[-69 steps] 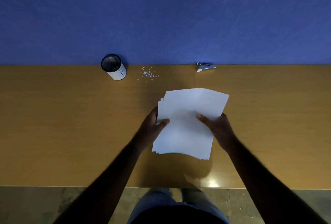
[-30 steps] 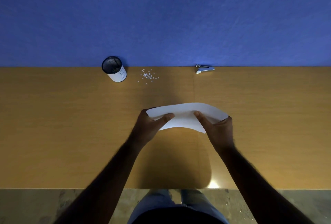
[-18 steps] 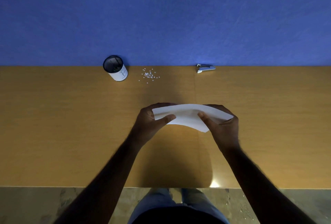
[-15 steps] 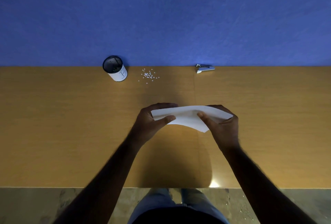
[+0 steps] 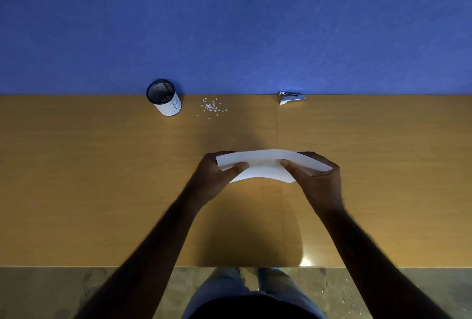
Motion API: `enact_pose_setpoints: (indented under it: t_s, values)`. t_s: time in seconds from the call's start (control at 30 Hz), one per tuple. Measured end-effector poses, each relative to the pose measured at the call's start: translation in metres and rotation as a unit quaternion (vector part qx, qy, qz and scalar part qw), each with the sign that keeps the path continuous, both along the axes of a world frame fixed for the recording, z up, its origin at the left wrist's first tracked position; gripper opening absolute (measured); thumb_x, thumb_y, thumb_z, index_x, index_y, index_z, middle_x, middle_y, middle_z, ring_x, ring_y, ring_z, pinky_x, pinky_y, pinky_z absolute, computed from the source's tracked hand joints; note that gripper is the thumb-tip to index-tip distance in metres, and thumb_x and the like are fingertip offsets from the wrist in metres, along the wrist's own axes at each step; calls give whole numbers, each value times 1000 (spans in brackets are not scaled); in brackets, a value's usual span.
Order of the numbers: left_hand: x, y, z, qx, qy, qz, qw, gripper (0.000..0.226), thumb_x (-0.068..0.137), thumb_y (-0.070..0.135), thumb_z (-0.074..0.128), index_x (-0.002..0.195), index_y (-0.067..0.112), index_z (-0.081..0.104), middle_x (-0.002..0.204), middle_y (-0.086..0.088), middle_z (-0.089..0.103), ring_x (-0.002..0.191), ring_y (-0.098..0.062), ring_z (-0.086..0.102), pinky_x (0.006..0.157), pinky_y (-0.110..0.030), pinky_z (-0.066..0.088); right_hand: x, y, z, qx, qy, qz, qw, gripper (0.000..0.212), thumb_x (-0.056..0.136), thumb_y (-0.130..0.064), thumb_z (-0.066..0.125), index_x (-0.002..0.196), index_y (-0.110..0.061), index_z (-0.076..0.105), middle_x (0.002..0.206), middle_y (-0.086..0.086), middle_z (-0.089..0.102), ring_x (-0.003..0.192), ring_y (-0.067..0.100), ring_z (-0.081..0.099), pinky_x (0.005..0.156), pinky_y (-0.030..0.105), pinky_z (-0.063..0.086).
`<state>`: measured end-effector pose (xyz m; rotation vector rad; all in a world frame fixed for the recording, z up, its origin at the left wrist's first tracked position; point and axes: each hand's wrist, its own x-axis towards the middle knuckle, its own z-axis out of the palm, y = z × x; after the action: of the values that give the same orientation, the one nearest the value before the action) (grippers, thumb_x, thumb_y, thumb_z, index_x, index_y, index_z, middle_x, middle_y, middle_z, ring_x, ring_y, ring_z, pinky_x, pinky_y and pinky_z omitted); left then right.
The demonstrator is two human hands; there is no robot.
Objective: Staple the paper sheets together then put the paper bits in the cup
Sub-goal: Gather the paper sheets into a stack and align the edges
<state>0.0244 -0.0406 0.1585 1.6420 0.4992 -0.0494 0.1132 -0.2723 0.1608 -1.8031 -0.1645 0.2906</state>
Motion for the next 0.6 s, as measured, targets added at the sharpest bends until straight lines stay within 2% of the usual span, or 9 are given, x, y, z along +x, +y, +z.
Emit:
enact_pose_setpoints:
  t_s: [0.1,0.23,0.4,0.53,0.6]
  values:
    - [0,-2,1,-2,-7,-6,1000,25,91,18,85,104,39,81,103,19,83,98,0,77,82,-14,57,1,-2,-2,-16,5,8,1000,19,80,-22,88,97,-21,79,92,-9,79,89,10,75,78,24,59]
    - [-3,-3,-1,-5,0,-13,1000,26,95,15,81,102,41,79,101,23,82,97,3,77,82,-11,56,0,-4,-7,-26,18,22,999,19,80,-24,87,96,-28,77,93,-12,79,89,8,75,80,26,59]
    - [-5,-7,-8,-2,6,-16,1000,21,95,18,81,104,37,80,102,18,83,98,-1,77,84,-14,59,-2,-7,-14,-45,35,26,998,22,80,-30,87,100,-25,78,95,-8,79,91,11,76,81,33,61]
    - [-4,-8,-11,-5,9,-16,1000,20,94,21,83,106,37,80,104,13,83,99,-5,78,89,-24,64,-2,-6,-16,-53,62,18,997,22,80,-35,85,99,-27,76,92,-9,79,86,9,76,77,32,63]
    - [-4,-10,-12,-11,9,-14,1000,20,94,20,83,103,38,80,102,14,83,98,-4,78,87,-22,63,-2,-6,-16,-54,56,22,997,21,81,-33,85,98,-26,76,92,-8,79,85,9,76,76,30,61]
